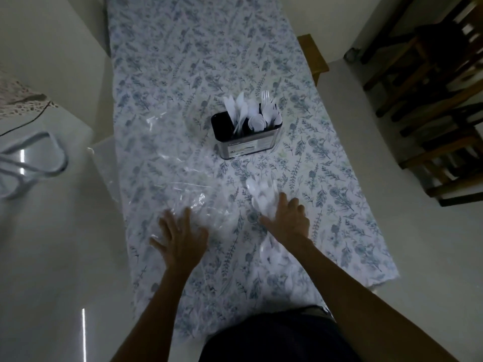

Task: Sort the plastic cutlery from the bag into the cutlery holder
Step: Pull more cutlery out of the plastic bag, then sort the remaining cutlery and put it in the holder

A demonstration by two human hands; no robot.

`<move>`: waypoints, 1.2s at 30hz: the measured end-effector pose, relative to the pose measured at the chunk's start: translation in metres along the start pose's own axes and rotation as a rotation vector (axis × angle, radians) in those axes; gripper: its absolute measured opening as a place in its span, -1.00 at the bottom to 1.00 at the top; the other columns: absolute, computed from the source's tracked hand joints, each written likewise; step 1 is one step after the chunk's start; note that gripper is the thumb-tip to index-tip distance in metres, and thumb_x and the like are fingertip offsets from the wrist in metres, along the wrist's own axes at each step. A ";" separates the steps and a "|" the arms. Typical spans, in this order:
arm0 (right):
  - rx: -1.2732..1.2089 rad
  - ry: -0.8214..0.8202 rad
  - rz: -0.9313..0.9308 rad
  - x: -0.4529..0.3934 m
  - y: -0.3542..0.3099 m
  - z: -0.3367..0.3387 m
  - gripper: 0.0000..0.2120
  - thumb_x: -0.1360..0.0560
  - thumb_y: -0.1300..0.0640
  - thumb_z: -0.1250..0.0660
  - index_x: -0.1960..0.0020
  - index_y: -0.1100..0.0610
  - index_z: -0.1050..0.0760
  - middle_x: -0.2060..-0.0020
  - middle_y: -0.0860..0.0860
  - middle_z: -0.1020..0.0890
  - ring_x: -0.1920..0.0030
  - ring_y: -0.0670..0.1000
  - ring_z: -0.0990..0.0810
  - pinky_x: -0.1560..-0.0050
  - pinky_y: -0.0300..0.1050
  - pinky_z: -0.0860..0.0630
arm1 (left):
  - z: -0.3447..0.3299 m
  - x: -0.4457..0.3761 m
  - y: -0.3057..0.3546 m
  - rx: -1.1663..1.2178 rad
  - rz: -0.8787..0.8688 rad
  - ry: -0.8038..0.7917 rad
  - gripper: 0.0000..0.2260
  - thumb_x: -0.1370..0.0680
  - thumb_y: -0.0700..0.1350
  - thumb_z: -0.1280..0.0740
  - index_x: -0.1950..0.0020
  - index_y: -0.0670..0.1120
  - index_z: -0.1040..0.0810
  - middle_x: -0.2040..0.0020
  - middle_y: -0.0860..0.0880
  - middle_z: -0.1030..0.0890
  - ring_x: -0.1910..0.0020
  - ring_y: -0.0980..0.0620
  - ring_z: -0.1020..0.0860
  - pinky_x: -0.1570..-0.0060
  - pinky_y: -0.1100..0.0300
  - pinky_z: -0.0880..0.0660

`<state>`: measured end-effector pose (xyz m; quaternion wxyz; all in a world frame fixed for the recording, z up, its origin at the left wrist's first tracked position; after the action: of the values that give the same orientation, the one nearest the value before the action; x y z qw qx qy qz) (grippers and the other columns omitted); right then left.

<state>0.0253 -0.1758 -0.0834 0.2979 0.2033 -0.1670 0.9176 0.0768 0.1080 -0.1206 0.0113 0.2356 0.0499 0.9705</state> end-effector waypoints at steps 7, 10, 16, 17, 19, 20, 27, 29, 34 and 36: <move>0.019 0.002 -0.044 0.022 -0.011 -0.022 0.15 -0.36 -0.62 -0.11 -0.63 -0.02 0.34 -0.61 0.30 0.16 -0.60 0.39 0.15 -0.52 0.45 0.00 | 0.002 -0.010 -0.021 0.022 -0.077 0.090 -0.12 -0.47 0.56 -0.04 -0.66 0.16 0.08 -0.66 -0.25 0.13 -0.64 -0.30 0.10 -0.41 -0.56 -0.02; 0.043 0.045 -0.014 0.030 -0.008 -0.032 0.11 -0.33 -0.69 0.04 -0.62 -0.11 0.33 -0.60 0.29 0.25 -0.59 0.41 0.20 -0.46 0.56 0.00 | 0.004 -0.016 -0.029 0.015 -0.117 0.117 -0.11 -0.44 0.60 0.06 -0.66 0.18 0.08 -0.67 -0.23 0.13 -0.64 -0.30 0.09 -0.41 -0.56 0.00; -0.013 0.119 -0.056 0.033 -0.003 -0.021 0.00 -0.41 -0.62 0.01 -0.63 -0.13 0.27 -0.62 0.28 0.16 -0.60 0.36 0.14 -0.46 0.50 0.01 | 0.003 -0.014 -0.030 -0.002 -0.131 0.125 -0.10 -0.42 0.62 0.14 -0.66 0.19 0.08 -0.68 -0.20 0.14 -0.65 -0.26 0.13 -0.43 -0.55 0.04; -0.060 0.174 -0.072 0.031 0.005 -0.013 -0.08 -0.48 -0.55 -0.03 -0.64 -0.10 0.18 -0.62 0.27 0.07 -0.61 0.35 0.05 -0.48 0.43 -0.04 | 0.003 -0.014 -0.031 -0.001 -0.135 0.132 -0.10 -0.43 0.62 0.13 -0.66 0.19 0.08 -0.68 -0.20 0.14 -0.65 -0.26 0.13 -0.43 -0.55 0.04; -0.135 0.303 -0.079 0.027 0.030 0.008 -0.32 -0.59 -0.34 -0.16 -0.57 0.00 -0.14 -0.51 0.27 -0.30 -0.47 0.29 -0.35 -0.41 0.29 -0.37 | 0.005 -0.013 -0.029 0.031 -0.139 0.149 -0.11 -0.45 0.59 0.05 -0.67 0.17 0.05 -0.67 -0.22 0.11 -0.65 -0.27 0.09 -0.42 -0.56 0.04; -0.172 0.327 -0.071 0.024 0.046 0.017 -0.48 -0.61 -0.22 -0.23 -0.46 0.03 -0.29 -0.37 0.22 -0.49 -0.30 0.20 -0.53 -0.26 0.17 -0.54 | 0.007 -0.010 -0.027 0.056 -0.144 0.168 -0.13 -0.47 0.56 -0.01 -0.67 0.14 0.01 -0.67 -0.23 0.08 -0.64 -0.28 0.06 -0.42 -0.56 0.03; -0.258 0.074 0.147 0.001 0.086 0.047 -0.90 -0.54 0.03 -0.41 0.00 0.02 -0.67 0.10 0.02 -0.75 0.07 0.05 -0.72 0.01 -0.04 -0.65 | 0.027 0.039 0.057 0.244 -0.263 0.380 -0.52 -0.56 0.10 -0.36 -0.44 -0.06 -0.45 -0.49 -0.17 -0.42 -0.46 -0.19 -0.41 -0.50 -0.33 -0.09; -0.315 0.033 0.175 0.000 0.084 0.048 -0.88 -0.52 0.01 -0.43 -0.02 0.01 -0.66 0.10 0.00 -0.74 0.08 0.02 -0.70 0.02 -0.07 -0.63 | 0.027 0.059 0.091 0.397 -0.341 0.379 -0.75 -0.58 -0.01 -0.37 -0.22 -0.07 -0.59 -0.20 -0.08 -0.64 -0.13 -0.05 -0.63 -0.33 -0.25 -0.42; -0.328 -0.202 0.263 -0.001 0.077 0.029 -0.65 -0.49 -0.05 -0.49 -0.22 0.04 -0.56 0.05 -0.01 -0.69 0.06 0.03 -0.67 -0.01 -0.03 -0.62 | 0.011 0.095 0.148 0.675 -0.215 0.270 -0.90 -0.64 -0.09 -0.34 -0.01 -0.06 -0.64 0.17 0.03 -0.69 0.24 0.15 -0.62 0.18 0.22 -0.60; -0.324 -0.163 0.288 -0.006 0.077 0.028 -0.79 -0.50 0.01 -0.48 -0.09 0.07 -0.61 0.07 -0.02 -0.70 0.06 0.01 -0.67 0.04 -0.10 -0.60 | 0.000 0.110 0.162 0.715 -0.119 0.198 -0.89 -0.66 -0.08 -0.32 -0.01 -0.06 -0.63 0.20 0.08 -0.65 0.26 0.21 -0.60 0.24 0.39 -0.51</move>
<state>-0.0097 -0.2497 -0.0768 0.1781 0.2004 -0.3630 0.8924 -0.0209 -0.0484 -0.0532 -0.0202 0.1262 0.3998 0.9076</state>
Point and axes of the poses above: each hand's wrist, its own x-axis away from the middle knuckle, its own z-axis out of the back of the hand, y = z × x, the point moved 3 cm from there along -x, towards the middle knuckle
